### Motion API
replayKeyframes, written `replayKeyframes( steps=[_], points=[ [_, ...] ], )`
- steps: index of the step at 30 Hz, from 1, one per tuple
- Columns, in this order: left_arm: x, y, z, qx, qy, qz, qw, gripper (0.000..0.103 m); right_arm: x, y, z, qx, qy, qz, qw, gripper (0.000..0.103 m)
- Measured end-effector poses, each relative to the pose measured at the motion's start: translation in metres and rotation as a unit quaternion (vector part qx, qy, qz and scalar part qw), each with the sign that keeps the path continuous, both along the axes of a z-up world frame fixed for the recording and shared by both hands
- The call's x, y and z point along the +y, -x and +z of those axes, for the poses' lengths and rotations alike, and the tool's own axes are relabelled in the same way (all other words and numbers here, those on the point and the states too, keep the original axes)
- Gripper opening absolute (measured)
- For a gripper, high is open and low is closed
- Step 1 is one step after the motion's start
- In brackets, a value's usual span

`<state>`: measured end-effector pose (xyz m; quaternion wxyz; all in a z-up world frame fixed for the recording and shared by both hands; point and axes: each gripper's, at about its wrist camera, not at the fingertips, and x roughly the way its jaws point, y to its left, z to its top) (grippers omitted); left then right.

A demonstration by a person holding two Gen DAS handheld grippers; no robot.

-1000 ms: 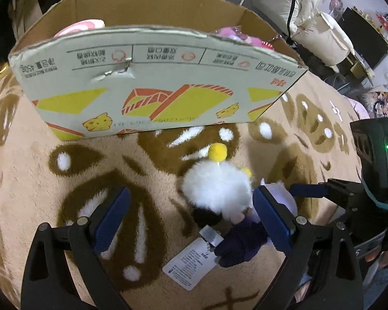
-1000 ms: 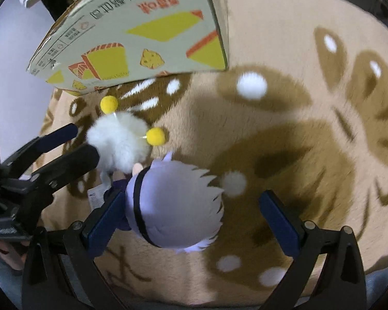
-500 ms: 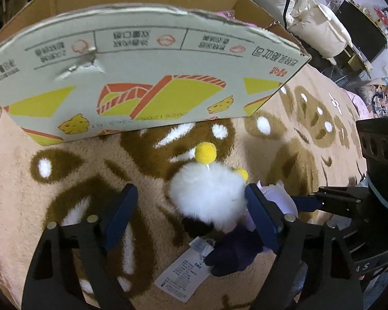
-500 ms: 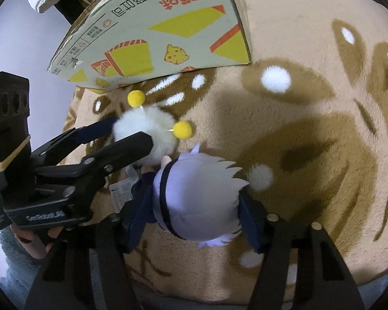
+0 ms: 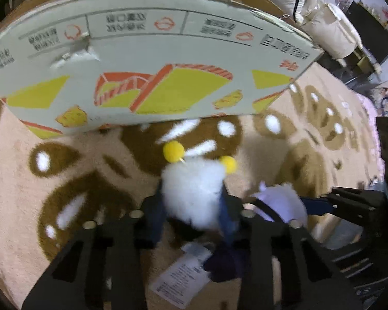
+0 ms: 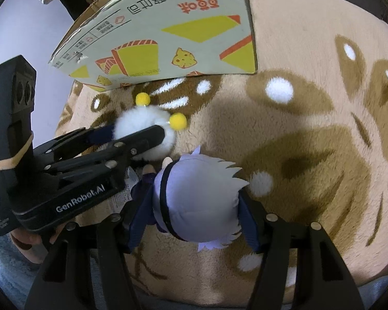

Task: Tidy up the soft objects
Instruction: 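Grasp the white fluffy plush with the left tool while the right tool grasps the purple-haired doll, then lower the white plush into the box with the left tool while the right tool drops the doll in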

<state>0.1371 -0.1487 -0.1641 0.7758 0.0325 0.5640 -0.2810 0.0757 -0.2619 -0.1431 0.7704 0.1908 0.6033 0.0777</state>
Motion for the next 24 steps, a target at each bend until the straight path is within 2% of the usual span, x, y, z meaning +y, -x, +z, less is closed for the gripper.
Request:
replayKeyframes(
  steps=[6,17,21,24],
  points=[
    [0.004,0.005,0.008,-0.021,-0.001,0.009,0.9997,0.024,0.007,-0.002,0.005,-0.013,0.025,0.015,1.0,0.064],
    [0.028,0.017,0.03,-0.067,-0.011,0.041,0.9968,0.023,0.007,-0.001,0.017,-0.045,0.053,0.0,0.998,0.063],
    [0.044,0.026,0.044,-0.102,-0.026,0.066,0.9923,0.023,0.0,0.002,0.028,-0.074,0.058,-0.014,0.995,0.063],
    [0.053,0.032,0.056,-0.123,-0.023,0.082,0.9888,0.023,-0.002,0.005,0.042,-0.118,0.068,-0.027,0.99,0.063]
  ],
)
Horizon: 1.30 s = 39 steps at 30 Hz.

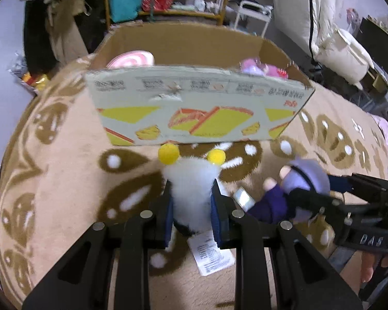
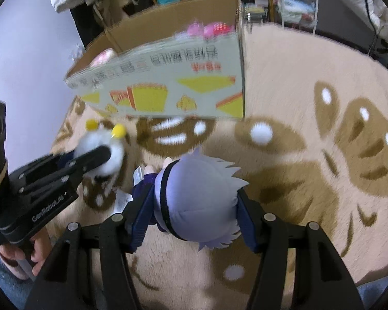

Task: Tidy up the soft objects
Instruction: 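Lower the white plush into the box with the left tool while the right tool drops the doll in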

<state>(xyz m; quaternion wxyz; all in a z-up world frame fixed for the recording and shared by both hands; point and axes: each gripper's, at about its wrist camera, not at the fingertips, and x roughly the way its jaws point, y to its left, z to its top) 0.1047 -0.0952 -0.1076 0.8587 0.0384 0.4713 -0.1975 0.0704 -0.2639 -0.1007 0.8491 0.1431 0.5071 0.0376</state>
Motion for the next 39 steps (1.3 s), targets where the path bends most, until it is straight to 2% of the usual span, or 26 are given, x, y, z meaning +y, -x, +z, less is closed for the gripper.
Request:
replayKeyframes(
  steps=[5,9,18,23,29,39],
  points=[
    [0.006,0.017,0.024,-0.065,-0.01,0.02,0.9976,0.023,-0.003,0.009,0.025,-0.074,0.007,-0.017,0.997,0.063],
    [0.009,0.026,0.036,-0.093,-0.007,0.029,0.9952,0.023,-0.002,0.018,0.046,-0.128,0.015,-0.03,0.991,0.063],
    [0.016,0.039,0.076,-0.172,0.021,0.044,0.9839,0.023,-0.011,0.03,0.085,-0.213,0.035,-0.055,0.975,0.063],
    [0.019,0.034,0.101,-0.209,0.03,0.049,0.9762,0.023,-0.013,0.022,0.1,-0.24,0.046,-0.062,0.968,0.063],
    [0.017,0.014,0.128,-0.245,0.034,0.056,0.9672,0.023,-0.018,0.004,0.105,-0.25,0.044,-0.066,0.965,0.063],
    [0.007,-0.025,0.146,-0.278,0.023,0.058,0.9587,0.023,-0.02,-0.027,0.11,-0.266,0.05,-0.063,0.961,0.063]
  ],
)
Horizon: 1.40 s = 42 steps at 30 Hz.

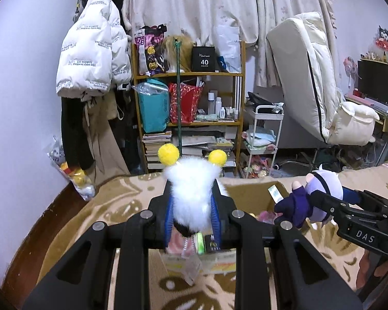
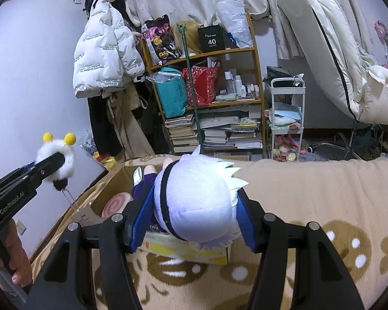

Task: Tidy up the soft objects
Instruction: 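Lower the white plush into the box with the left tool while the right tool drops the doll in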

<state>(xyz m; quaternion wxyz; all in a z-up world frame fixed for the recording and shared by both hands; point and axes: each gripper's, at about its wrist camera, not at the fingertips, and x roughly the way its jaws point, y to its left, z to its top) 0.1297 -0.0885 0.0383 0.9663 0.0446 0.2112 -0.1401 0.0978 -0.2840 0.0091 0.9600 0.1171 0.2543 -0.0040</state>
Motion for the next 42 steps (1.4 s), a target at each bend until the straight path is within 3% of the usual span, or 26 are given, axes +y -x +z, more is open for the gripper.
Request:
replayKeyframes(
  steps=[14,20,29,34,38,40,42],
  points=[
    [-0.011,-0.041,-0.042,0.032,-0.013,0.016,0.9993,0.023,0.002,-0.034,-0.001,-0.013,0.015,0.006,1.0,0.064],
    [-0.017,-0.054,-0.066,0.071,-0.038,0.002,0.9968,0.024,0.002,-0.045,-0.018,0.008,0.013,0.026,1.0,0.064],
    [-0.018,-0.065,-0.09,0.119,-0.046,0.005,0.9918,0.026,-0.001,-0.054,-0.042,0.045,-0.015,0.04,0.998,0.067],
    [-0.02,-0.061,-0.096,0.125,-0.07,0.009,0.9896,0.037,-0.005,-0.053,-0.043,0.046,-0.032,0.04,0.998,0.069],
    [-0.016,-0.055,-0.093,0.128,-0.07,0.021,0.9892,0.041,-0.004,-0.049,-0.038,0.04,-0.019,0.038,0.998,0.08],
    [-0.013,-0.05,-0.088,0.118,-0.066,0.029,0.9904,0.054,-0.004,-0.047,-0.035,0.039,-0.011,0.037,0.998,0.08],
    [-0.01,-0.045,-0.083,0.106,-0.07,0.035,0.9913,0.055,-0.004,-0.043,-0.033,0.038,-0.005,0.033,0.999,0.082]
  ],
)
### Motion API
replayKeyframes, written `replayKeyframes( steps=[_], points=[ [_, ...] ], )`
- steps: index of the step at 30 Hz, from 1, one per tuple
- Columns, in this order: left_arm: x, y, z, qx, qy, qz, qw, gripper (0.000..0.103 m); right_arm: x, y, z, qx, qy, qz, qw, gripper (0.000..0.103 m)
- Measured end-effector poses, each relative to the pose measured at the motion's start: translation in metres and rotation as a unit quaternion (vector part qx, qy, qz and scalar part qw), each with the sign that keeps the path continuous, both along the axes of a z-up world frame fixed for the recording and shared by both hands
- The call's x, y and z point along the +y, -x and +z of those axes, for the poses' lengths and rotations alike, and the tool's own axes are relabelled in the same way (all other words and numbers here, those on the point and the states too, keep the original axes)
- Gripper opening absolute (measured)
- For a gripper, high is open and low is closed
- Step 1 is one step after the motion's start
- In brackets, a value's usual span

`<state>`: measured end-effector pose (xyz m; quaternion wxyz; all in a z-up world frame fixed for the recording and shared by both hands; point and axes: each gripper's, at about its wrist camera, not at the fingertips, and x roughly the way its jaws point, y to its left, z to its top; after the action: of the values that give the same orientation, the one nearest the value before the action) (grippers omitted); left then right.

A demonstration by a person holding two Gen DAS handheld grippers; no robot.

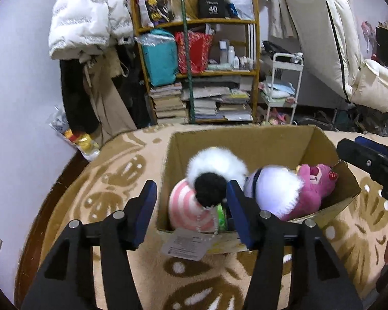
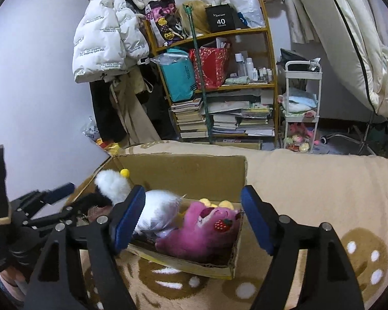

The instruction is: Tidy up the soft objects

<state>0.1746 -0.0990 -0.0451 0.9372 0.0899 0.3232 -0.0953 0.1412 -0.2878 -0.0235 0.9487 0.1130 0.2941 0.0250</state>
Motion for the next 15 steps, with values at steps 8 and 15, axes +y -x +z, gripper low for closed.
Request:
replayKeyframes(
  steps=[8,15],
  points=[
    [0.013,0.022,0.017,-0.006,-0.006,0.008,0.9999,0.065,0.001,0.02,0.013,-0.01,0.011,-0.018,1.0,0.101],
    [0.024,0.055,0.038,-0.027,-0.009,0.008,0.9996,0.081,0.002,0.044,0.027,-0.018,0.014,-0.024,0.999,0.103]
  ],
)
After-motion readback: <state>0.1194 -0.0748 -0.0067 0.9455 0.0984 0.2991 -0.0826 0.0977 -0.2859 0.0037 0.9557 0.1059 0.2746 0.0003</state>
